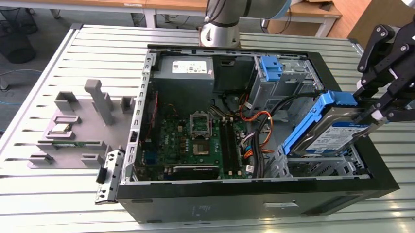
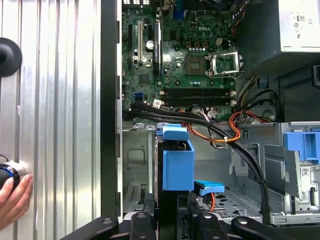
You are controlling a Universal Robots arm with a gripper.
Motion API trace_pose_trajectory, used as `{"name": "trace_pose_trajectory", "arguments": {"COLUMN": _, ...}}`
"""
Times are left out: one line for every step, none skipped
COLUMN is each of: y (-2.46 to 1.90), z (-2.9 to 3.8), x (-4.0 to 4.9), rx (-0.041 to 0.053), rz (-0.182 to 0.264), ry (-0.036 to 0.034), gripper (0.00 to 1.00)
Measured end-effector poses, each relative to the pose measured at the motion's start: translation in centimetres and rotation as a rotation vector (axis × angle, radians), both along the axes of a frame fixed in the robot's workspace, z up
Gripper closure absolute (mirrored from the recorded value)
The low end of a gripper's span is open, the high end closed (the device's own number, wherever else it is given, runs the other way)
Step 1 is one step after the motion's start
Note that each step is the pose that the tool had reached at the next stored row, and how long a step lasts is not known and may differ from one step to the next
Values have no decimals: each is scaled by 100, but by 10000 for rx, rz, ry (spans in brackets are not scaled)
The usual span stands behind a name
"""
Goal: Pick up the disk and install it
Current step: 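Insert the disk into the insertion slot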
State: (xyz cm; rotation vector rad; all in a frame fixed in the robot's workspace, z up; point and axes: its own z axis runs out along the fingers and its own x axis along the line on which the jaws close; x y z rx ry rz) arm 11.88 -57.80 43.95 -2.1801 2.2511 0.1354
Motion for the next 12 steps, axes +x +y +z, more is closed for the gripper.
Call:
{"name": "trace_pose_trajectory", "arguments": {"y": 0, "z": -4, "x": 0, "rx": 1, "rz": -1, "ry": 0, "gripper": 65}}
{"name": "trace_pose_trajectory", "arguments": {"y": 0, "z": -11, "x": 0, "rx": 0, "rz": 0, "ry": 0, "gripper": 65}}
{"name": "trace_pose_trajectory", "arguments": {"y": 0, "z": -22, "x": 1, "rx": 1, "rz": 0, "ry": -1, "gripper": 65}}
{"name": "trace_pose_trajectory", "arguments": {"y": 0, "z": -31, "x": 1, "rx": 0, "rz": 0, "ry": -1, "gripper": 65}}
{"name": "trace_pose_trajectory", "arguments": {"y": 0, "z": -41, "x": 1, "rx": 0, "rz": 1, "ry": -2, "gripper": 65}}
{"name": "trace_pose_trajectory", "arguments": {"y": 0, "z": -52, "x": 1, "rx": 0, "rz": 1, "ry": -2, "gripper": 65}}
{"name": "trace_pose_trajectory", "arguments": {"y": 0, "z": -63, "x": 1, "rx": 0, "rz": 1, "ry": -2, "gripper": 65}}
{"name": "trace_pose_trajectory", "arguments": {"y": 0, "z": -74, "x": 1, "rx": 0, "rz": 1, "ry": -2, "gripper": 65}}
{"name": "trace_pose_trajectory", "arguments": {"y": 0, "z": -85, "x": 1, "rx": -2, "rz": 1, "ry": -2, "gripper": 65}}
{"name": "trace_pose_trajectory", "arguments": {"y": 0, "z": -96, "x": 1, "rx": -5, "rz": 1, "ry": -2, "gripper": 65}}
{"name": "trace_pose_trajectory", "arguments": {"y": 0, "z": -109, "x": 1, "rx": -7, "rz": 1, "ry": -2, "gripper": 65}}
{"name": "trace_pose_trajectory", "arguments": {"y": 0, "z": -123, "x": 1, "rx": -9, "rz": 1, "ry": -2, "gripper": 65}}
